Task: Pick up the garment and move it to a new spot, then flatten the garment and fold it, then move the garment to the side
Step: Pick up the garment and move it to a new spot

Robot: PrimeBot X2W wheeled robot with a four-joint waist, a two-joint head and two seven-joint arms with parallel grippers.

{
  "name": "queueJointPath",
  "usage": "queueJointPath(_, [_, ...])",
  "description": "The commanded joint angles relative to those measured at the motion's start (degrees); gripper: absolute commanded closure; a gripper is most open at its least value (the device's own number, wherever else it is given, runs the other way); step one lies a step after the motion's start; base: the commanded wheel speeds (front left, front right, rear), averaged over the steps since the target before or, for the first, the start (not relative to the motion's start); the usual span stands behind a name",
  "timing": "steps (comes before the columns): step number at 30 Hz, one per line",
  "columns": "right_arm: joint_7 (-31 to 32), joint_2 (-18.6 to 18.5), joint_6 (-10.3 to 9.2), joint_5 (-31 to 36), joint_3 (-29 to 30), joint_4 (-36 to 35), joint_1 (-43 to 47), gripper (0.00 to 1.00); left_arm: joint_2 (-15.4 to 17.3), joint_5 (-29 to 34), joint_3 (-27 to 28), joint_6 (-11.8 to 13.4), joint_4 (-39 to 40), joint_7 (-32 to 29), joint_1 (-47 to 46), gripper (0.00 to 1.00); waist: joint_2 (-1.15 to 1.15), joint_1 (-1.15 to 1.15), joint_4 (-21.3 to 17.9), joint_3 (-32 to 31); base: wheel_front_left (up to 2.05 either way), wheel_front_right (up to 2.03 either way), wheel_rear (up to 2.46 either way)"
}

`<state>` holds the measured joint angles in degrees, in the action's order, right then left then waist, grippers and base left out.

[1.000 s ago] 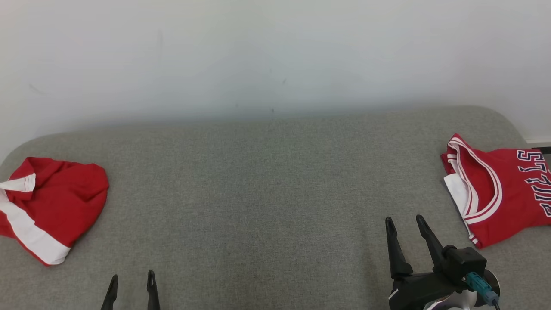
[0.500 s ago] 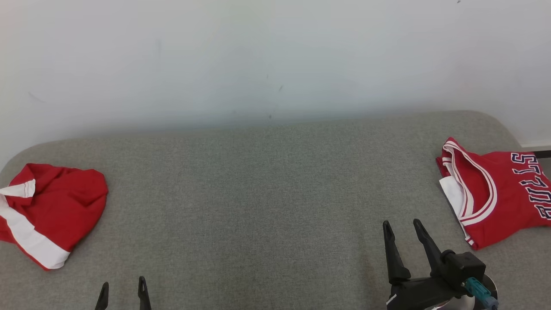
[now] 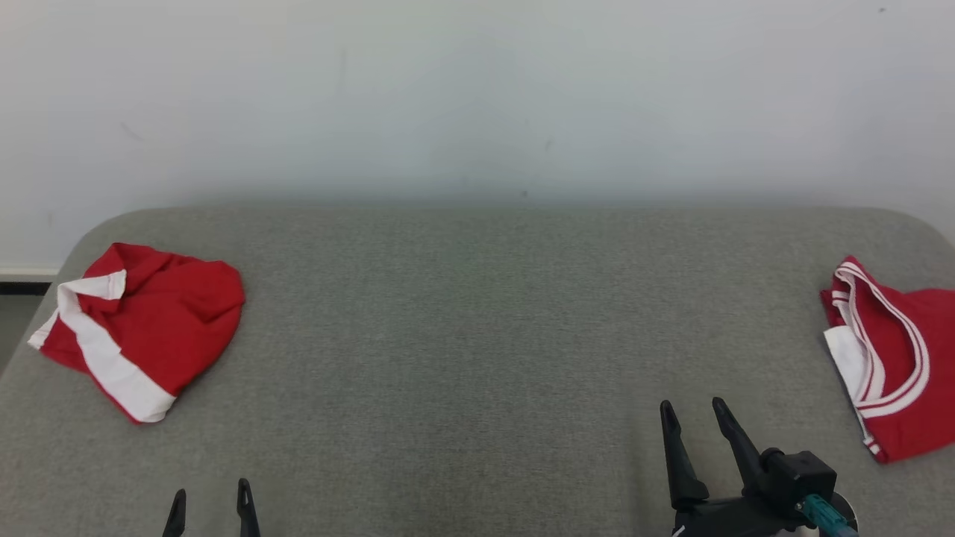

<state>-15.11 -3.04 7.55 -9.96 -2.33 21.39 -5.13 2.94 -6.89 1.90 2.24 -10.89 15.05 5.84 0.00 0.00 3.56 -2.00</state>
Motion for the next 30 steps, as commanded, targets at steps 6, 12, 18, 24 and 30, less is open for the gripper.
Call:
queueJointPath(6, [0.00, 0.17, -0.15, -1.63, -2.48, 0.38, 0.49, 0.00, -0.05, 1.46, 2.08, -0.53, -0.57, 0.19, 1.65, 0.00, 0.00, 0.00, 10.78, -0.33, 0.00, 0.00, 0.00])
queueJointPath(12, [-0.02, 0.16, -0.15, -2.60, -4.93, 0.45, 0.23, 0.00, -0.07, 2.42, 3.54, -0.35, -0.17, 0.17, 2.95, 0.00, 0.00, 0.00, 18.38, -0.33, 0.00, 0.00, 0.00])
queueJointPath(18, [-0.02, 0.16, -0.15, -3.35, -7.53, 0.62, -0.48, 0.00, -0.07, 2.35, 5.49, -0.08, 0.25, 0.17, 4.30, 0.00, 0.00, 0.00, 24.44, -0.54, 0.00, 0.00, 0.00])
queueJointPath(24, [-0.02, 0.13, -0.15, -3.56, -11.40, 1.32, -2.59, 0.00, -0.08, -0.14, 7.04, 1.57, 2.00, 0.18, 5.93, 0.00, 0.00, 0.00, 25.74, 0.82, 0.00, 0.00, 0.00])
queueJointPath(30, [-0.01, 0.11, -0.15, -4.06, -14.10, 2.52, -4.51, 0.00, -0.07, -1.93, 7.35, 3.35, 3.58, 0.18, 7.34, 0.00, 0.00, 0.00, 26.26, 1.75, 0.00, 0.00, 0.00])
